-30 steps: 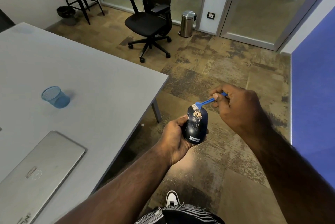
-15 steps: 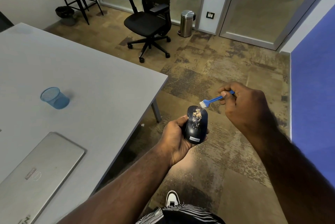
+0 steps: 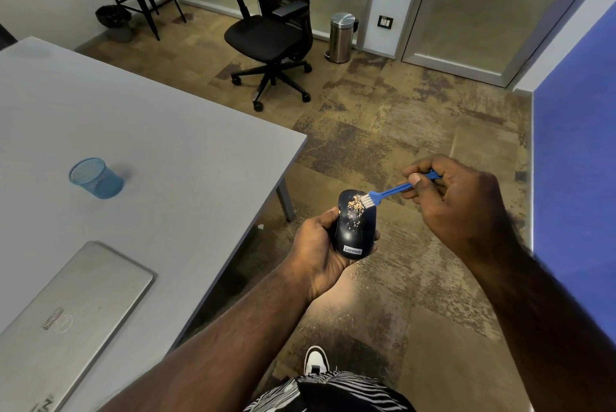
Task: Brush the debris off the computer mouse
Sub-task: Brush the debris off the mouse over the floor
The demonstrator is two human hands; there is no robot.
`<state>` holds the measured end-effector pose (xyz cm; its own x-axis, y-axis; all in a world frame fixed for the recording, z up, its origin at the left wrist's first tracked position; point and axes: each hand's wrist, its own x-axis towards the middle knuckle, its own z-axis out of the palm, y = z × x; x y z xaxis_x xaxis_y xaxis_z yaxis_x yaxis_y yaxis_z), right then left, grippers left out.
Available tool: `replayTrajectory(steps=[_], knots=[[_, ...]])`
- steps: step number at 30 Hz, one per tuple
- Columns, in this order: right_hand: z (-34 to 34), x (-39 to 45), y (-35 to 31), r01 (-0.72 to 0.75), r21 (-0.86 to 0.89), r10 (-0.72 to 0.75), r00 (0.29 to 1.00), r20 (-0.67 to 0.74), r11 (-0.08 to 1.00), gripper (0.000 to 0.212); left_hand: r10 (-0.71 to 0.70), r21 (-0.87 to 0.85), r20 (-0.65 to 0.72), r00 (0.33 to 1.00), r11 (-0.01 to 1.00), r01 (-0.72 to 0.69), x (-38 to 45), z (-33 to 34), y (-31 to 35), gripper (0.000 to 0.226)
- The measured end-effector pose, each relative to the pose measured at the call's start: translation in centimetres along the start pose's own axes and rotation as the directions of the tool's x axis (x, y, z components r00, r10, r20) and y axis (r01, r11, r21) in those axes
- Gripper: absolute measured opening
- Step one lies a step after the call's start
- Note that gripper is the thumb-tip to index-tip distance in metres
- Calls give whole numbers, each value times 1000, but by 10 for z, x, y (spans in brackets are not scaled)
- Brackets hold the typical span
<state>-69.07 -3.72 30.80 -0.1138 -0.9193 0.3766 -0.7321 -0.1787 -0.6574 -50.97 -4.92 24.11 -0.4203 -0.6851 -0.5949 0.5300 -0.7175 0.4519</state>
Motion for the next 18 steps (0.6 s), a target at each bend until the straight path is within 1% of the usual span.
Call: replayTrajectory(steps=[3, 6, 8, 11, 14, 16, 18], knots=[[4, 0, 5, -50, -63, 49, 999, -13, 997, 16, 3, 18, -4, 1000, 1000, -3, 2, 0, -1, 39], [2, 1, 6, -37, -26, 35, 998, -53, 999, 16, 9, 26, -13, 1000, 1000, -9, 2, 1, 0, 39], [1, 0, 3, -3, 24, 4, 999, -38, 1000, 16, 14, 26, -3, 1000, 1000, -14, 3, 1, 1, 44], [4, -1, 2, -11, -28, 11, 1000, 2, 1000, 16, 16, 14, 10, 1000, 1000, -17, 3, 3, 0, 49], [5, 0, 5, -55, -58, 53, 998, -36, 997, 16, 9, 8, -3, 1000, 1000, -9, 1, 4, 0, 43], [3, 0, 3, -36, -30, 34, 998, -51, 999, 16, 13, 15, -10, 1000, 1000, -13, 0, 4, 1, 38], [0, -3, 0, 7, 18, -6, 999, -35, 1000, 17, 12, 16, -14, 1000, 1000, -12, 0, 4, 2, 39]])
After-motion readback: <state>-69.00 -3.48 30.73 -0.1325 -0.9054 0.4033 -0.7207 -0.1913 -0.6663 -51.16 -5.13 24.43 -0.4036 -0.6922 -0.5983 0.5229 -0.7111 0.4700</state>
